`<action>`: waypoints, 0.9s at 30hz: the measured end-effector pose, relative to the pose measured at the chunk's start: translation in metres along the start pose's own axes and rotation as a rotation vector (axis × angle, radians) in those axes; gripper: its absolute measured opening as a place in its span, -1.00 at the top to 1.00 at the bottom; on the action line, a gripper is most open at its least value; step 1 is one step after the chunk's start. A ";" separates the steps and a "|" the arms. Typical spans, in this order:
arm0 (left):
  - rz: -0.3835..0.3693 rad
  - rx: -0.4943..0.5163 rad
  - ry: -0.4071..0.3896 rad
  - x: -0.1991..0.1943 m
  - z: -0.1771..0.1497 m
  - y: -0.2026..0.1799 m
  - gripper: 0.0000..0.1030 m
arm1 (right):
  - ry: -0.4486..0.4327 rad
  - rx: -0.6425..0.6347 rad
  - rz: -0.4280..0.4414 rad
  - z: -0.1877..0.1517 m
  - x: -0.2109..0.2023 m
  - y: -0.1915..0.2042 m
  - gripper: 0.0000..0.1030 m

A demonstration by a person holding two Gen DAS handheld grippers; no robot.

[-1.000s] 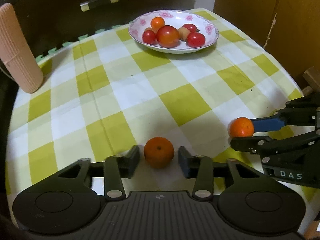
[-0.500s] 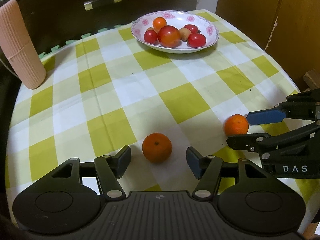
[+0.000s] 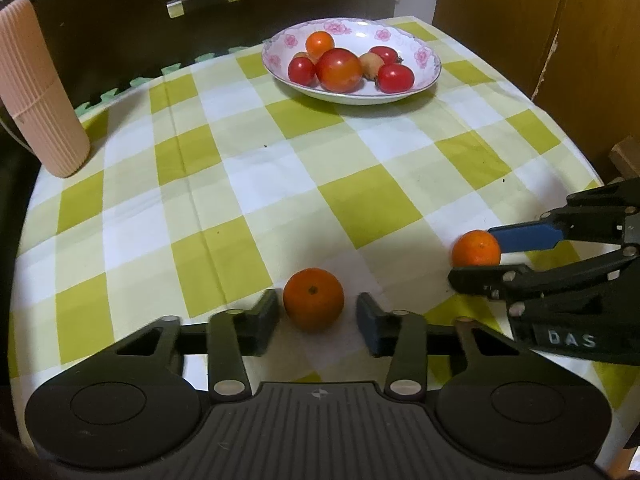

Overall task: Organize fruits
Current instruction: 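Carry both held oranges up and over the white floral bowl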

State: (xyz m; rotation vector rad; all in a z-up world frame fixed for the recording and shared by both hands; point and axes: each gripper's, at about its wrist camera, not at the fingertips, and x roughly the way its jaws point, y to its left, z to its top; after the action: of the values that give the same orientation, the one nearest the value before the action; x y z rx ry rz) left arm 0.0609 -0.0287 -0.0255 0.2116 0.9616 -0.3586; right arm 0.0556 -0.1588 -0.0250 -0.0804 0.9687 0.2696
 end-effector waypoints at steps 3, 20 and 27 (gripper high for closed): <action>-0.006 0.006 0.000 -0.001 0.000 -0.001 0.23 | 0.009 -0.001 0.001 0.000 -0.001 0.001 0.41; -0.053 -0.039 -0.061 -0.011 0.016 -0.005 0.24 | -0.054 0.034 0.026 0.015 -0.014 0.001 0.41; -0.064 -0.064 -0.090 -0.014 0.024 -0.004 0.23 | -0.080 0.064 0.021 0.022 -0.019 -0.005 0.41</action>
State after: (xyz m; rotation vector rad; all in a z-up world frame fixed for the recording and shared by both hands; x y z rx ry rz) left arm 0.0707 -0.0379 -0.0005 0.1053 0.8912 -0.3924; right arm 0.0645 -0.1627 0.0024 -0.0004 0.8981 0.2589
